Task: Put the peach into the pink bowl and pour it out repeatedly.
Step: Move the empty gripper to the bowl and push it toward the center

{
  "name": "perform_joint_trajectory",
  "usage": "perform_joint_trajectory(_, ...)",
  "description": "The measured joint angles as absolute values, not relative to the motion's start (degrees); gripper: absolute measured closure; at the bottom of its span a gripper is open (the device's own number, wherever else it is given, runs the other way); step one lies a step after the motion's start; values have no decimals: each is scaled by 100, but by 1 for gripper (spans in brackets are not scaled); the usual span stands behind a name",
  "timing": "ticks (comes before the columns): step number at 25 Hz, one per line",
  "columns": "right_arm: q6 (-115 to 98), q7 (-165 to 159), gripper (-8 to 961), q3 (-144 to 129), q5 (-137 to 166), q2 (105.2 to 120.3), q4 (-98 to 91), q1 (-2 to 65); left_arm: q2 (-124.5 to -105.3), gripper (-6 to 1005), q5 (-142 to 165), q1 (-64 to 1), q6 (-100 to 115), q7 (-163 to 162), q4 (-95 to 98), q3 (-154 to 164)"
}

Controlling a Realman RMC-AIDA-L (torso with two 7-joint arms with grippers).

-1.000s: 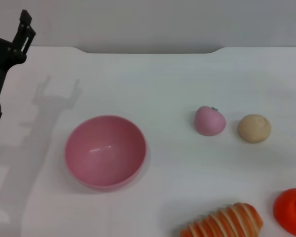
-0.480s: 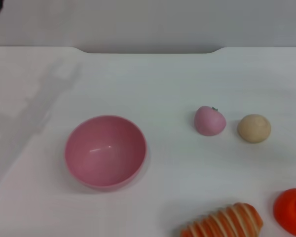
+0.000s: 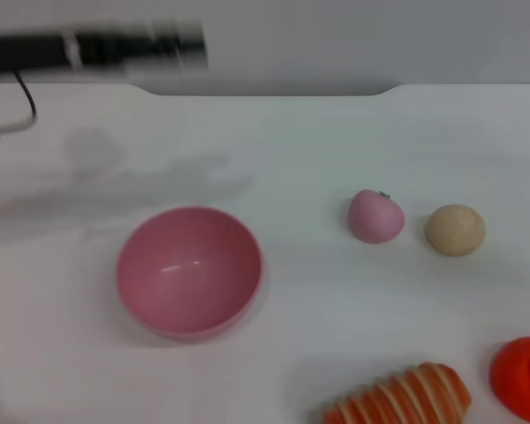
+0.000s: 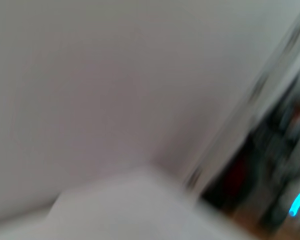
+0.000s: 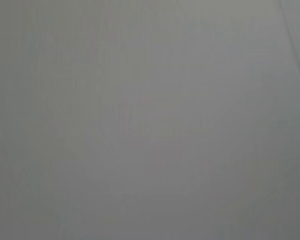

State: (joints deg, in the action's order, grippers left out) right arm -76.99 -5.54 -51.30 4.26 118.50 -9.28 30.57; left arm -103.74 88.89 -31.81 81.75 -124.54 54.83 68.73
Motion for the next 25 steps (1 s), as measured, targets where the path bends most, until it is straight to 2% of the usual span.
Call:
perform_joint_trajectory(2,-7698,-554,466,-5133,428,11850,-930,3058,-10448,208,9665,-3231,8203,-12964,5796,6882)
perform_joint_trajectory(5,-7694,-554,465,-5130,429,11848,-936,3058,-10787,211,11587,-3373,8403,-14087,6582,6897)
perform_joint_trajectory(8,-7687,-554,465,-5130,430,11848,-930,3058,-11367,215,13455,-3466,8675,-14698,7395,6846)
perform_joint_trajectory(11,-7682,-554,465,-5132,431,11848,-921,3058,-11734,218,14762,-3507,8830,-14994,7915,6933)
perform_joint_trajectory(25,-7652,-553,465,-5132,434,11848,-896,3032,-11771,235,15251,-3663,8926,-15313,7392,7304)
